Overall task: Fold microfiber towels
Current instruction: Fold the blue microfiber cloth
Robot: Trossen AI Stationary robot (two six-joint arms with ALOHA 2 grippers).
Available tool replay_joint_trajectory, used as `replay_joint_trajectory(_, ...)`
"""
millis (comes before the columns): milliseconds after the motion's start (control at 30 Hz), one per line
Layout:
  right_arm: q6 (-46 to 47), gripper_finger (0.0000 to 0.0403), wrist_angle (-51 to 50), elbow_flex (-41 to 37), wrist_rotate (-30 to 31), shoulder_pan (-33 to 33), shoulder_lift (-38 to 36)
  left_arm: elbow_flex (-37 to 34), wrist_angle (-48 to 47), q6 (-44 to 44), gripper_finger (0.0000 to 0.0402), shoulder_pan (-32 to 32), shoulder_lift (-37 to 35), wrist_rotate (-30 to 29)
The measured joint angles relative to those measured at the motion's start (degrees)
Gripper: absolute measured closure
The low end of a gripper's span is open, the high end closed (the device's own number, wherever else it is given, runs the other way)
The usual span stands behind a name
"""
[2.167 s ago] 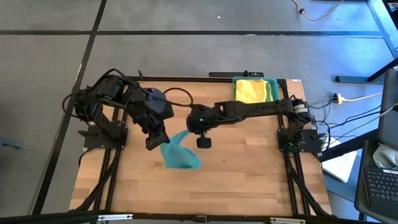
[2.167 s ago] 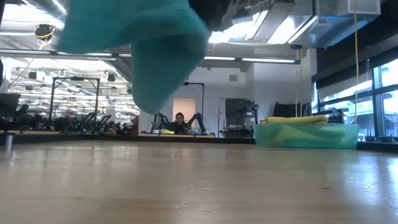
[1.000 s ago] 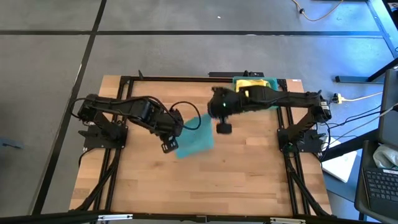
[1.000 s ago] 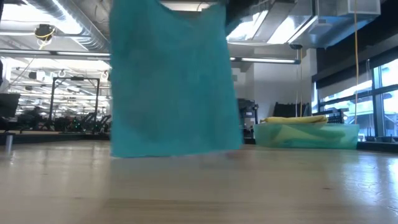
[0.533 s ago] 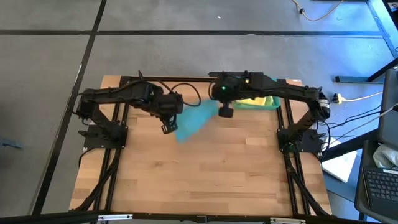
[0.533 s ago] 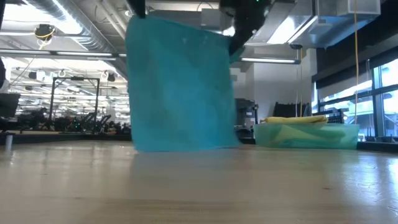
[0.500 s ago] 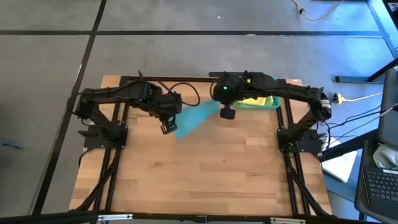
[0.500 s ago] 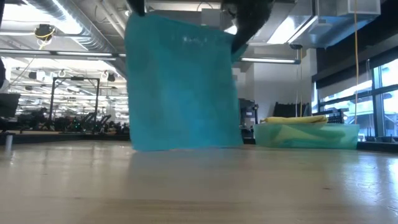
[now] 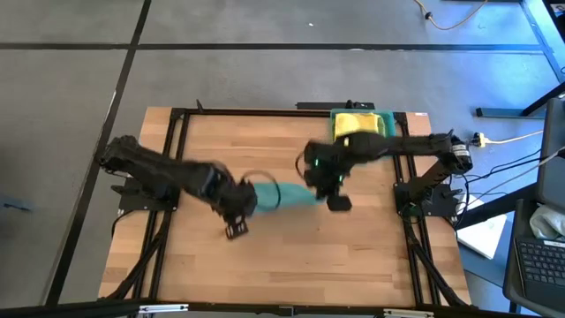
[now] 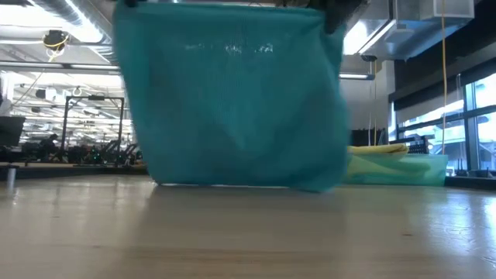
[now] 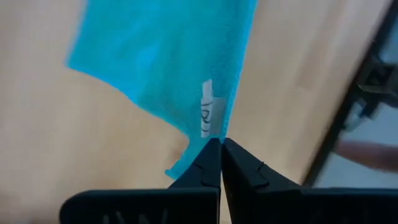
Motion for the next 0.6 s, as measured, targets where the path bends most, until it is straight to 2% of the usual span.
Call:
replay_joint_trajectory(100, 0.2, 0.0398, 5.1, -6.9, -5.6, 4.5, 0.0, -7.5, 9.8, -5.0, 0.0402, -4.2, 0.1, 3.3)
replay_joint_trajectory(200, 3.6, 0.0398, 12.0, -14.2, -7.6, 8.8, 0.0, -11.2, 16.2, -10.5, 0.0402, -7.7, 0.1, 3.8)
replay_joint_trajectory(267, 7.0, 0.0398, 15.5, -17.5, -9.0, 11.0, 0.1, -12.0, 17.9, -13.1, 0.0401, -9.5, 0.1, 3.7)
replay_joint_trajectory(367, 10.0, 0.0398, 17.4, -20.0, -9.6, 13.0, 0.0, -11.8, 15.6, -14.2, 0.0401, -11.0, 0.0, 3.8)
replay_joint_trajectory(467, 8.8, 0.0398, 16.0, -19.0, -4.7, 13.1, 0.0, -10.5, 11.4, -12.6, 0.0401, -10.9, -0.3, 3.0)
replay_joint_trajectory(600, 4.8, 0.0398, 10.2, -14.1, 7.2, 10.5, 0.0, -8.9, 2.8, -7.5, 0.0401, -7.5, -1.8, 0.1)
